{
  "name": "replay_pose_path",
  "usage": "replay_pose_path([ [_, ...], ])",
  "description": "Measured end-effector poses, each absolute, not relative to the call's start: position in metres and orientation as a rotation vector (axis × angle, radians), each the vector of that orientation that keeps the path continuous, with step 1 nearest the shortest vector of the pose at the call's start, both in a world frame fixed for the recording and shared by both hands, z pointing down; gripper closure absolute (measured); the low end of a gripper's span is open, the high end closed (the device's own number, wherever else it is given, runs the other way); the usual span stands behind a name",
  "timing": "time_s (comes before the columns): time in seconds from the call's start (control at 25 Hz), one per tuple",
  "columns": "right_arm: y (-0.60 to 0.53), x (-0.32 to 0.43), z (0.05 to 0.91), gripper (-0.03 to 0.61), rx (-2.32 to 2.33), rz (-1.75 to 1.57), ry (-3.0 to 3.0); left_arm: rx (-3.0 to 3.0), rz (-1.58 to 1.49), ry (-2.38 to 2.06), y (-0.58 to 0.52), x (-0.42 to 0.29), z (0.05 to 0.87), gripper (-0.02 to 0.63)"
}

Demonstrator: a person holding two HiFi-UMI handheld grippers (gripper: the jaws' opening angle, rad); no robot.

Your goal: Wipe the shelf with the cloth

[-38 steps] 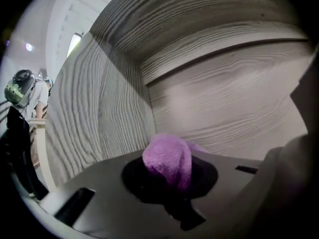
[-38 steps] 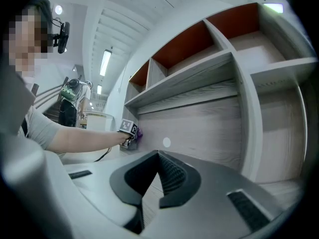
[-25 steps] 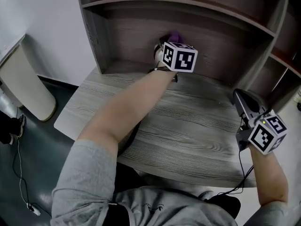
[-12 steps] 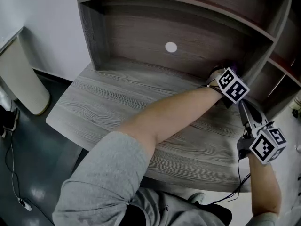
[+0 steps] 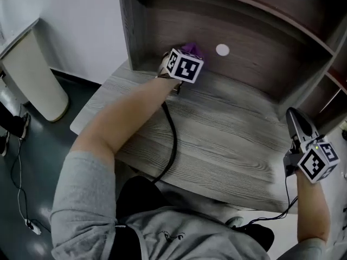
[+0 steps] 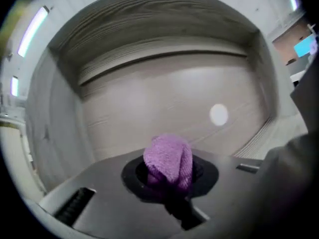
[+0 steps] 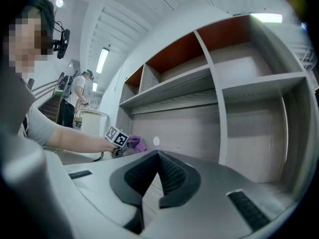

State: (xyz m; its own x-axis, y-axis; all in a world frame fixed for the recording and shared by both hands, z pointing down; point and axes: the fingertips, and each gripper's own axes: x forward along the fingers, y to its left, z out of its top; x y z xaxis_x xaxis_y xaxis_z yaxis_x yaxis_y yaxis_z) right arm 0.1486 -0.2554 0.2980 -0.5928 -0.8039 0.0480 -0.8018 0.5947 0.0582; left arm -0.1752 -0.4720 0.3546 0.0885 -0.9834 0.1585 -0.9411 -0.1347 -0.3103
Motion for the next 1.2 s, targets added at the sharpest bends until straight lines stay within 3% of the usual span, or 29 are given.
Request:
replay_pose_path([
  [0.12, -0.26, 0.132, 0.298, 0.565, 1.361, -0.044, -2.756, -2.121, -0.521, 2.294, -0.467, -0.284, 0.375, 0.545],
  [0.24, -0.267, 0.126, 0.301, 0.565, 1.37, -0.023, -2.758, -2.04, -0.529, 2.461, -0.47, -0.331, 0.379, 0.543],
  [0.48, -0.269, 0.14, 0.306, 0.565, 1.412, -0.013, -2.739, -2.049, -0.84, 2.572, -0.491, -0.346, 0.41, 0.544],
  [0.72, -0.263, 0.171, 0.302, 0.565, 1.458, -0.019, -2.718, -1.976, -0.94, 2.627, -0.499, -0.341, 0.416, 0.554],
  [0.96, -0.26, 0.21, 0.298, 0.565, 1.496, -0.011, -2.724, -2.189, -1.0, 2.398, -0.496, -0.23, 0.417, 0.554],
  [1.2, -0.256, 0.251, 0.298, 0.565, 1.554, -0.034, -2.709, -2.69, -0.996, 1.875, -0.48, 0.009, 0.429, 0.549],
])
